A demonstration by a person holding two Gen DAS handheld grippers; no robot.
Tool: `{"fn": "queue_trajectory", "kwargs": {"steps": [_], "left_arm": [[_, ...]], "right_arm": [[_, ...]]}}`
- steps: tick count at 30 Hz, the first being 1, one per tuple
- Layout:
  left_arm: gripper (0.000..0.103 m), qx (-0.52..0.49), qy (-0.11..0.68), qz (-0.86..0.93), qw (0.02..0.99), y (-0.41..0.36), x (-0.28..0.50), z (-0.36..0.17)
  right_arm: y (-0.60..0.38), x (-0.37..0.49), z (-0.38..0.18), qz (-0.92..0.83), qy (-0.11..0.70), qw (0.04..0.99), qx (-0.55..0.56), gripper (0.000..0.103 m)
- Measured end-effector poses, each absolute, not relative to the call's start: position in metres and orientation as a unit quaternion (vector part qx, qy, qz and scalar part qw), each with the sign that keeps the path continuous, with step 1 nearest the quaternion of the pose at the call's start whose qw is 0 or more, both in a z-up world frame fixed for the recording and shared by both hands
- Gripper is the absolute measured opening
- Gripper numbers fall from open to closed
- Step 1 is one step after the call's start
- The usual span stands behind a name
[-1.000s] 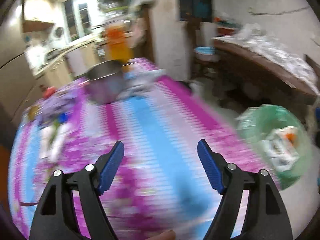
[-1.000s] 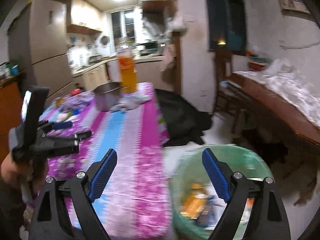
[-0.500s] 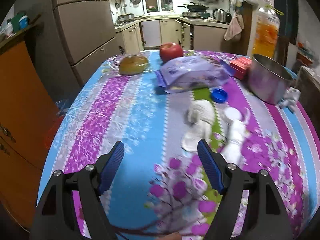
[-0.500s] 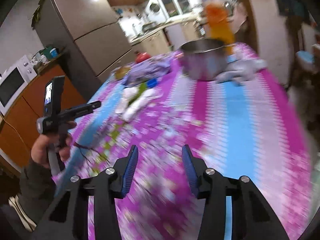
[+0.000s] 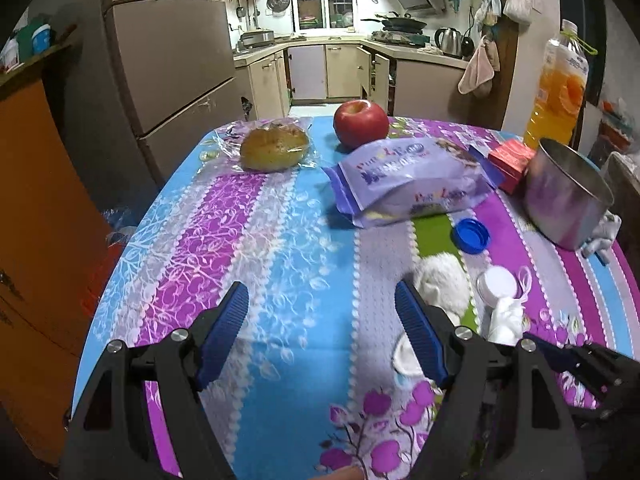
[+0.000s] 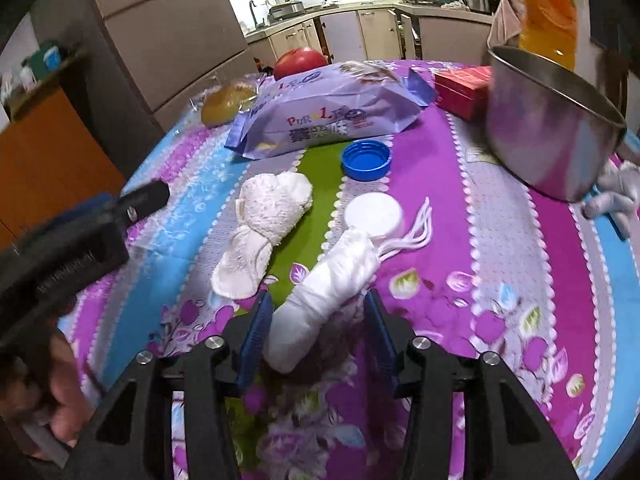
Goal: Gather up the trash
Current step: 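Grasp the white glove with the right tool while the left tool grasps the white lid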
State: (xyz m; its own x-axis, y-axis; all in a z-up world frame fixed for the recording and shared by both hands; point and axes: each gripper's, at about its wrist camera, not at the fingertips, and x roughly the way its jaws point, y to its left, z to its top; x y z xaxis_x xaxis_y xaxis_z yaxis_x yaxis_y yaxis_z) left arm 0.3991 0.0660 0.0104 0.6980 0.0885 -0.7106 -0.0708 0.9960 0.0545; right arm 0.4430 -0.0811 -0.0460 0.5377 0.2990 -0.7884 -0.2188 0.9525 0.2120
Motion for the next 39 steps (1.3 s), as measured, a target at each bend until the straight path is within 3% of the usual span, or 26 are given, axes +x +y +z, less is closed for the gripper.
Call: {"fn": "queue_trajectory", "kwargs": {"steps": [3, 6, 10, 24, 29, 33, 39], "left_arm": [[0.072, 0.030, 0.386, 0.025, 0.922, 0.059, 0.405, 0.010], [0.072, 0.050, 0.389, -0.003, 0.920, 0.045, 0.409, 0.008], [0.072, 0.070, 0.399, -0.040, 0.913, 0.020, 0.420, -0.001], [0.071, 0.145, 0.393, -0.122, 0.900, -0.064, 0.433, -0.018], [0.068, 0.178, 0.340, -0.164, 0.909, -0.082, 0.405, -0.001], [0.068, 0.170, 0.386, -0.128, 0.898, -0.072, 0.429, -0.022], [0.068, 0.173, 0.391, -0.122, 0.896, -0.070, 0.434, -0.027]], "right_arm": [[-0.080, 0.446, -0.047, 0.149, 0.450, 0.880, 0.032, 0.047], [-0.092, 0.444, -0.046, 0.156, 0.447, 0.880, 0.028, 0.031], [-0.115, 0.439, -0.045, 0.169, 0.453, 0.875, 0.038, 0.023], [-0.220, 0.421, -0.045, 0.166, 0.465, 0.869, 0.042, 0.024], [-0.216, 0.418, -0.042, 0.177, 0.456, 0.872, 0.040, 0.035], [-0.210, 0.421, -0.041, 0.177, 0.452, 0.873, 0.044, 0.036], [-0.204, 0.426, -0.042, 0.171, 0.452, 0.875, 0.036, 0.036]]}}
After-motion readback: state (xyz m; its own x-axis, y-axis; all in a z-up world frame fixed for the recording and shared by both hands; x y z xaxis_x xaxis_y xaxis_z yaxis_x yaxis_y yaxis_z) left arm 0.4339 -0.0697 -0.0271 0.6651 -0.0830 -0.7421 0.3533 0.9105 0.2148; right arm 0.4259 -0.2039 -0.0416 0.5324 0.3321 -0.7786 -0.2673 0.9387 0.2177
